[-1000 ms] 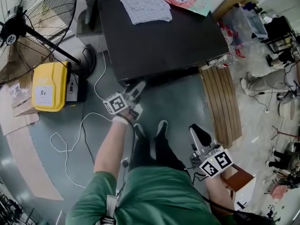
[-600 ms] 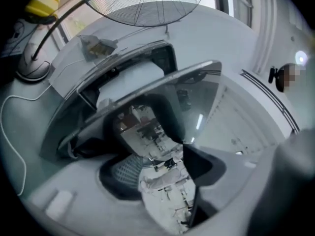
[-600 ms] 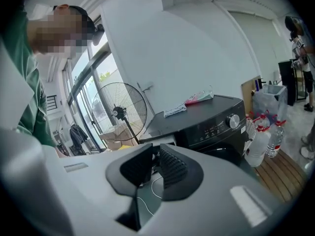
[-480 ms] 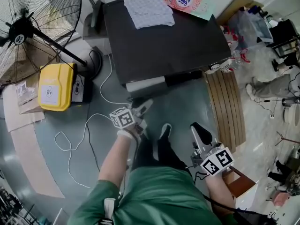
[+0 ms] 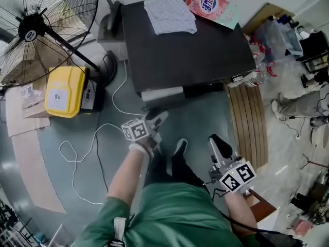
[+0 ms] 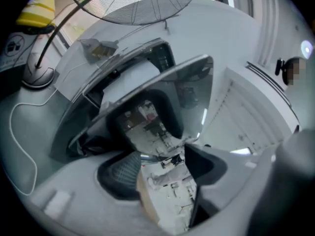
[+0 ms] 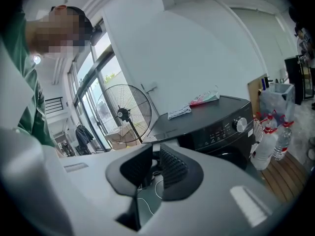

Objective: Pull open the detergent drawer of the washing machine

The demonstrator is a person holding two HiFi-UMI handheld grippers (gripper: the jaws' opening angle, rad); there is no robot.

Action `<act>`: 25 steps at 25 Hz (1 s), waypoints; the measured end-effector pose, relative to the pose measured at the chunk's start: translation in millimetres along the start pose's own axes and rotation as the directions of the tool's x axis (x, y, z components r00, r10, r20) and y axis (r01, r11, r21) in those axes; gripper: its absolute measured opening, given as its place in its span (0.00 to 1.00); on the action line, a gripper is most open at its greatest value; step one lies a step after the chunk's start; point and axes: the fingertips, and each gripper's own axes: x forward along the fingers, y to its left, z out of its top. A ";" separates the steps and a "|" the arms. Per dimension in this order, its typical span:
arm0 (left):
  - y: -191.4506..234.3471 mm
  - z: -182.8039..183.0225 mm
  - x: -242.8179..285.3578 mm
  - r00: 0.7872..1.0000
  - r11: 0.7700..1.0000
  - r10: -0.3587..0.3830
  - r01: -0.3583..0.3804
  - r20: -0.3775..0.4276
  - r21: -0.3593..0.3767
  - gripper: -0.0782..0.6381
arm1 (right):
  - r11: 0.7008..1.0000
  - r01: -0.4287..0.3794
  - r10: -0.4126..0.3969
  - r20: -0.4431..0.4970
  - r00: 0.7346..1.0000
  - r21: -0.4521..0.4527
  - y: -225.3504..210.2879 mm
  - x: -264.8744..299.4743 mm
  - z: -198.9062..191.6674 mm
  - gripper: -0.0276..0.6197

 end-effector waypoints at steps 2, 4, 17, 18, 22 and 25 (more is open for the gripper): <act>1.0 5.6 1.7 1.000 1.000 -0.009 0.010 0.026 -0.019 0.50 | 1.000 -0.008 0.008 -0.008 1.000 -0.006 1.7 -0.3 -2.2 0.10; -1.6 8.1 2.1 0.999 0.999 -0.023 0.024 0.044 -0.022 0.50 | 1.000 -0.013 0.013 -0.015 1.000 -0.008 3.4 -1.8 -6.0 0.10; -30.1 -55.5 -28.6 1.000 1.000 -0.025 0.025 -0.011 0.008 0.43 | 1.000 -0.010 0.010 -0.006 1.000 0.010 3.2 -18.5 -12.4 0.10; -31.4 -59.6 -30.3 1.000 1.000 -0.021 0.021 -0.022 0.013 0.43 | 1.000 -0.011 0.011 -0.006 1.000 0.008 3.5 -19.2 -12.3 0.09; -35.3 -68.0 -33.7 0.999 0.999 -0.014 0.016 -0.040 0.028 0.46 | 1.000 -0.022 0.022 -0.008 1.000 0.002 7.7 -21.3 -12.4 0.09; -37.8 -71.1 -36.4 0.999 1.000 -0.018 0.019 -0.028 0.025 0.46 | 0.999 -0.036 0.036 -0.014 0.999 -0.004 12.1 -22.8 -13.1 0.10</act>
